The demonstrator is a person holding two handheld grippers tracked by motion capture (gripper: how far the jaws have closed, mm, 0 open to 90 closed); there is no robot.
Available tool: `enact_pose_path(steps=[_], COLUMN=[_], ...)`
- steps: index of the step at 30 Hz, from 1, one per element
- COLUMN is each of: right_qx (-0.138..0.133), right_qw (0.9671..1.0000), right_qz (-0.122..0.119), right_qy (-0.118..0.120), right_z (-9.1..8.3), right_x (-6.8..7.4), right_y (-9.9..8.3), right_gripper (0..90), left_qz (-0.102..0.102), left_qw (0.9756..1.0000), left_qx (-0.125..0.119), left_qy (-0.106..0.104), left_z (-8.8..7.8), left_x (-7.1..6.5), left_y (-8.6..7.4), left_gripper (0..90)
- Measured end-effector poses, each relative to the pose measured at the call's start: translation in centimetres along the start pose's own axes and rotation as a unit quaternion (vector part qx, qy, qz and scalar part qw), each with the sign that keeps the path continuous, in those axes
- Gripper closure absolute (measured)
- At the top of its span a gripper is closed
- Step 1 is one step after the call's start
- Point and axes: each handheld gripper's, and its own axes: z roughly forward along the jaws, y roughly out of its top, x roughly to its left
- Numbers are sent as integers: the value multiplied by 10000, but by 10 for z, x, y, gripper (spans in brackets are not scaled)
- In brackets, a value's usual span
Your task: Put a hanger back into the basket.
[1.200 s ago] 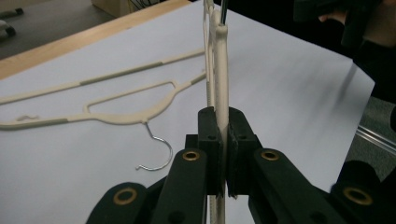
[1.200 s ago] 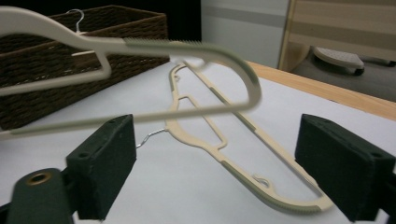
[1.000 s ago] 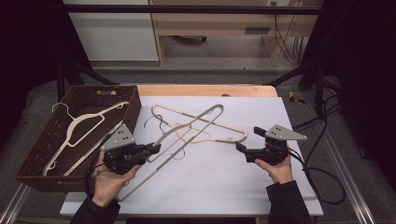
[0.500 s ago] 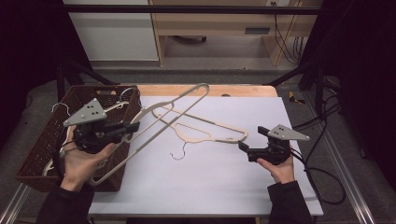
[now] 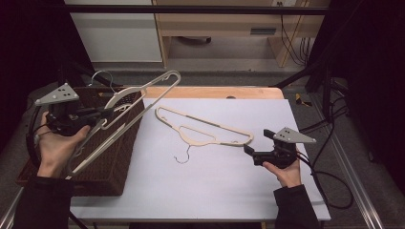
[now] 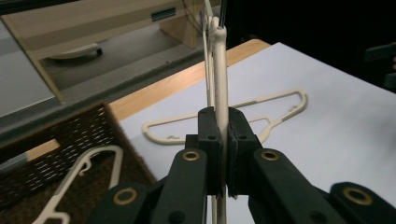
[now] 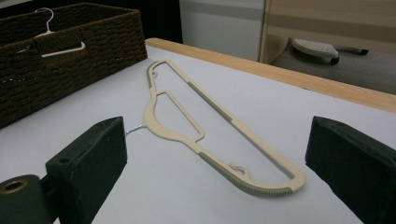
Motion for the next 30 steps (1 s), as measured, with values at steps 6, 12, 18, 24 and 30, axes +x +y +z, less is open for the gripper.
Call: enact_pose_path(steps=[6, 12, 18, 24, 30], right_qx=[12, 6, 8, 3, 26], right_qw=[10000, 10000, 10000, 10000, 10000], right_qz=[1, 16, 21, 32, 41], right_qy=[-15, -21, -5, -14, -23], right_z=[1, 1, 1, 1, 2], right_x=[0, 0, -1, -1, -2], right_y=[0, -1, -1, -1, -1], right_gripper=[57, 57, 53, 48, 46], left_qz=[-64, -87, -215, -374, -500], left_qw=[9998, 9991, 9982, 9968, 9957], left_qx=[40, 225, 278, 363, 434], left_qy=[205, 354, 478, 605, 645], left_z=[-4, -8, -8, -12, -21], left_x=[31, 54, 72, 88, 103], left_y=[-13, -25, -41, -56, -72], left_gripper=[865, 864, 864, 864, 864])
